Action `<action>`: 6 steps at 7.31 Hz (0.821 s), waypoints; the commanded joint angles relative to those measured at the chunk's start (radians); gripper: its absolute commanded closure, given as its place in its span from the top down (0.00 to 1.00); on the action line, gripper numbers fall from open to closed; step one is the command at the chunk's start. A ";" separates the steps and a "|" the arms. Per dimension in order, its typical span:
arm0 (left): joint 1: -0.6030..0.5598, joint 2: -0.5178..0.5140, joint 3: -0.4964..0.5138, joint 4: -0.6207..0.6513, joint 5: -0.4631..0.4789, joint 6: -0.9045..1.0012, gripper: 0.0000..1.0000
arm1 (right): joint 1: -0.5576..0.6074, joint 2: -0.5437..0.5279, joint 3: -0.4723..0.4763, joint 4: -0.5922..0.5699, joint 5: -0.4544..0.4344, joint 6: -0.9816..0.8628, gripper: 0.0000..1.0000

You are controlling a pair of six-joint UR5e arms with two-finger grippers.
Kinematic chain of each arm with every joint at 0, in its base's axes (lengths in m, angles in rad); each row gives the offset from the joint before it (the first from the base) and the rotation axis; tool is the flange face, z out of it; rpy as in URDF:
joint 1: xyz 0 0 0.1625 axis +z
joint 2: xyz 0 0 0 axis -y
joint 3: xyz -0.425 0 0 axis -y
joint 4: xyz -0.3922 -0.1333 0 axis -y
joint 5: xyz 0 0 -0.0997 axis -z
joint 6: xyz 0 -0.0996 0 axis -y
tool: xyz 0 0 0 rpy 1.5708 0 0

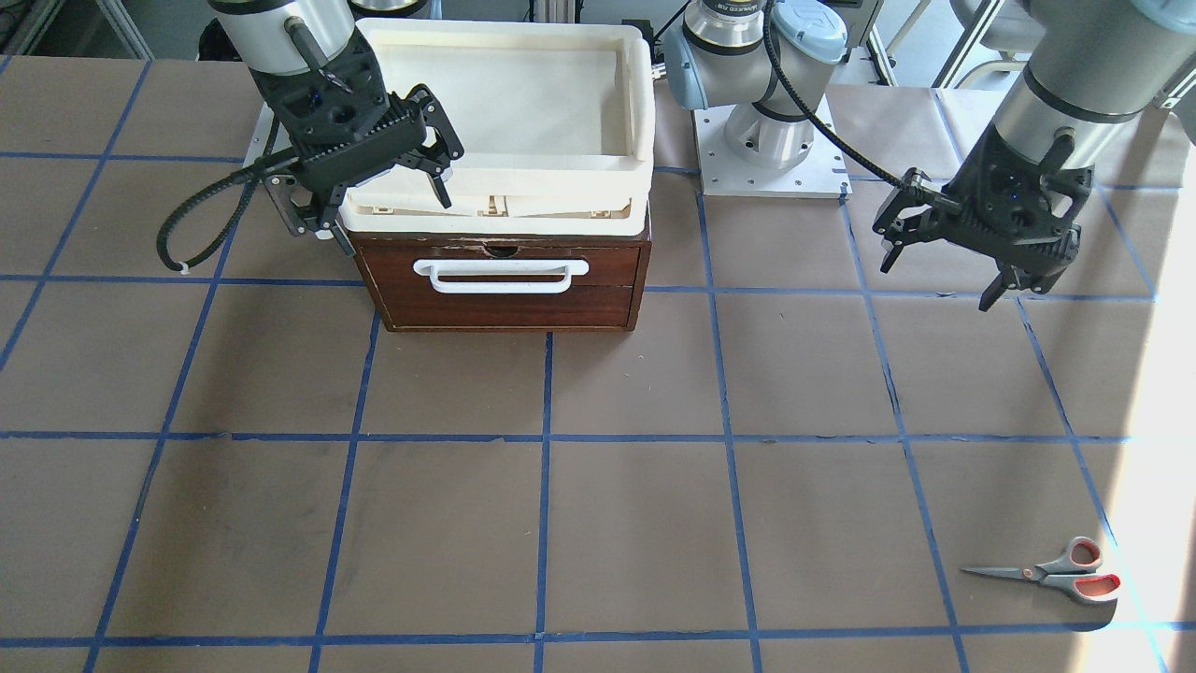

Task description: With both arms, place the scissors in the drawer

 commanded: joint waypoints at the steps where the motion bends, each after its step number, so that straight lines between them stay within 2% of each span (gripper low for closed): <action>1: 0.070 -0.039 0.003 0.035 0.001 0.310 1.00 | -0.001 0.061 -0.013 0.043 0.055 -0.344 1.00; 3: 0.136 -0.103 0.003 0.078 0.012 0.564 1.00 | -0.002 0.117 -0.037 0.174 0.049 -0.663 1.00; 4: 0.174 -0.153 0.001 0.139 0.011 0.721 1.00 | -0.001 0.140 -0.051 0.250 -0.003 -0.776 1.00; 5: 0.194 -0.203 0.003 0.190 0.011 0.841 1.00 | 0.002 0.165 -0.054 0.246 -0.026 -0.912 1.00; 6: 0.208 -0.253 0.004 0.251 0.011 0.930 1.00 | 0.008 0.202 -0.056 0.241 -0.028 -0.950 1.00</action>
